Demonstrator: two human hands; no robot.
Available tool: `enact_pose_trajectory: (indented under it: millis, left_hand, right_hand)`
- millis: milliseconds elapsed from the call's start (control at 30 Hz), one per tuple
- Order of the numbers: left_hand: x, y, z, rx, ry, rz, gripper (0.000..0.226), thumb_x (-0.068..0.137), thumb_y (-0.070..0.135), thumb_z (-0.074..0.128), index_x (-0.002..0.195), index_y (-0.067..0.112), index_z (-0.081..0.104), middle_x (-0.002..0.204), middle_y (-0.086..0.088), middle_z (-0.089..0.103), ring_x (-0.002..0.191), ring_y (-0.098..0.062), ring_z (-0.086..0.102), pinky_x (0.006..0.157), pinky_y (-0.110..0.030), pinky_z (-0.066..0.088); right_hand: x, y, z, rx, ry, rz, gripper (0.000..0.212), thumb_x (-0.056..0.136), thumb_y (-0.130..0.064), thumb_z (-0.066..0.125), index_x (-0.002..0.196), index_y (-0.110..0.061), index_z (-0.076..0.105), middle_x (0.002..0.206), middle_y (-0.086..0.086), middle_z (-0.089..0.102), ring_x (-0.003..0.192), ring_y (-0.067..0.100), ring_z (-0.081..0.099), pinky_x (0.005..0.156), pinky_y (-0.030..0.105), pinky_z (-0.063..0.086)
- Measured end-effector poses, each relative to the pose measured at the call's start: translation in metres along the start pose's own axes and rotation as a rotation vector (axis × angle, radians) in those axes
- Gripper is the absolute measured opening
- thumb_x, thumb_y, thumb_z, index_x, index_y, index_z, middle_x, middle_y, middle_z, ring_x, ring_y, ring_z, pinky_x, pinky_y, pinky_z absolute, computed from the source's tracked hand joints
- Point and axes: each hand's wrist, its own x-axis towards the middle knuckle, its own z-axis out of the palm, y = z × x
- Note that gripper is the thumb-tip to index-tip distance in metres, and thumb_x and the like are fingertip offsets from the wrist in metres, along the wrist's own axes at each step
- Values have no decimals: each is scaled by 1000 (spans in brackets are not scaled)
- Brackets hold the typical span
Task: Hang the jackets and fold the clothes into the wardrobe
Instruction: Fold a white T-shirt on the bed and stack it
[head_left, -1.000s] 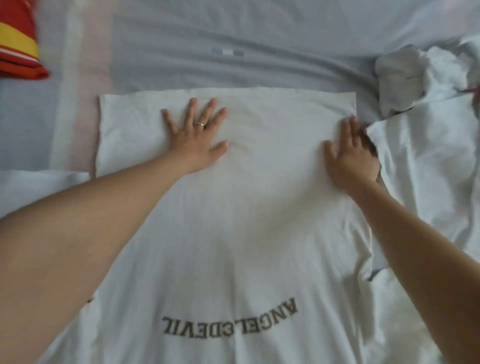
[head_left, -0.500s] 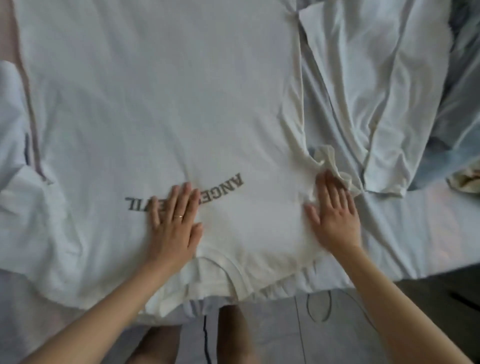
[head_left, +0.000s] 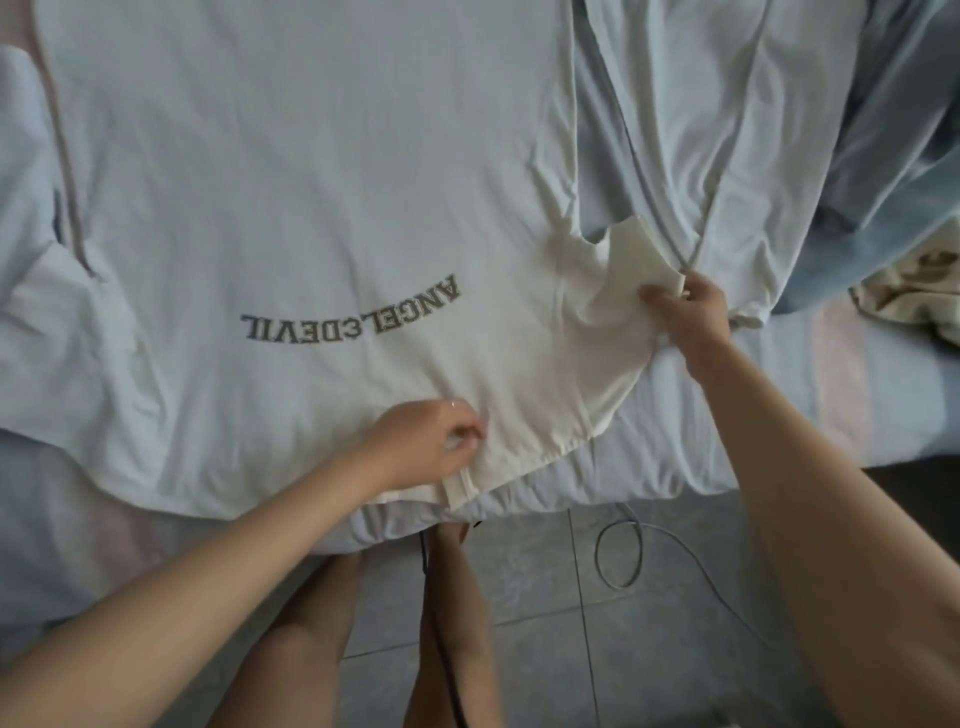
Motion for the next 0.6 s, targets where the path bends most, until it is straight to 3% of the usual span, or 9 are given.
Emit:
enact_pose_trajectory:
  millis: [67, 167, 267, 334, 400, 434, 501, 534, 601]
  left_hand:
    - [18, 17, -10, -311, 112, -67, 23, 90, 14, 55, 105, 25, 69, 109, 11, 68, 99, -3, 61, 93, -27, 47]
    - [47, 46, -23, -793, 306, -33, 26, 91, 10, 47, 103, 24, 65, 110, 10, 66, 100, 6, 59, 89, -14, 43]
    - [80, 72, -29, -1051, 248, -89, 30, 101, 14, 35, 118, 20, 59, 129, 3, 59, 122, -5, 51, 98, -25, 41]
    - [99, 77, -23, -1182, 177, -187, 37, 103, 31, 27, 127, 22, 53, 139, 4, 52, 126, -8, 45, 100, -31, 37]
    - [110, 73, -18, -1304, 144, -275, 53, 100, 48, 18, 130, 21, 52, 138, 3, 52, 127, -10, 45, 100, -34, 36]
    - [113, 67, -18, -1389, 151, -309, 62, 98, 55, 14, 129, 19, 54, 131, 1, 58, 124, -13, 48, 100, -36, 36]
    - [108, 54, -19, -1628, 165, -327, 73, 94, 65, 12, 116, 15, 61, 104, -3, 71, 105, -19, 59, 93, -36, 40]
    - [104, 48, -19, -1728, 183, -344, 73, 92, 67, 13, 110, 15, 62, 99, -6, 72, 97, -22, 62, 89, -36, 43]
    - [93, 31, -15, -1799, 248, -344, 73, 92, 68, 16, 112, 16, 62, 114, -9, 69, 101, -23, 65, 91, -37, 47]
  right_hand:
    - [-14, -2, -9, 66, 5, -33, 12, 74, -11, 62, 81, -1, 62, 68, -1, 57, 56, -1, 51, 57, 20, 42]
    - [-37, -13, -19, 107, -14, -102, 5, 64, -15, 54, 68, -15, 56, 49, -15, 56, 47, -6, 48, 49, 13, 40]
    - [-55, -28, -14, 139, -49, -160, 16, 64, -14, 53, 79, -18, 57, 61, -14, 59, 55, -4, 52, 55, 17, 45]
    - [-68, -37, -6, -4, -91, -233, 28, 66, -24, 57, 93, -17, 56, 73, -9, 59, 64, 3, 54, 62, 24, 46]
    - [-86, -48, 3, -369, -147, -370, 40, 71, -28, 60, 110, -18, 55, 76, -6, 62, 66, 10, 55, 64, 29, 43]
    - [-93, -53, 10, -534, -205, -431, 42, 76, -24, 61, 118, -19, 52, 73, -4, 63, 65, 12, 54, 63, 30, 41]
    - [-107, -64, 23, -628, -496, -414, 51, 85, -25, 61, 132, -25, 43, 69, -5, 58, 59, 7, 52, 61, 32, 42]
    - [-112, -69, 29, -587, -688, -312, 62, 86, -33, 63, 140, -31, 34, 78, -6, 59, 63, 3, 55, 65, 29, 45]
    - [-109, -72, 41, -501, -880, -180, 82, 85, -48, 63, 149, -40, 11, 122, -5, 53, 95, 7, 60, 87, 29, 48]
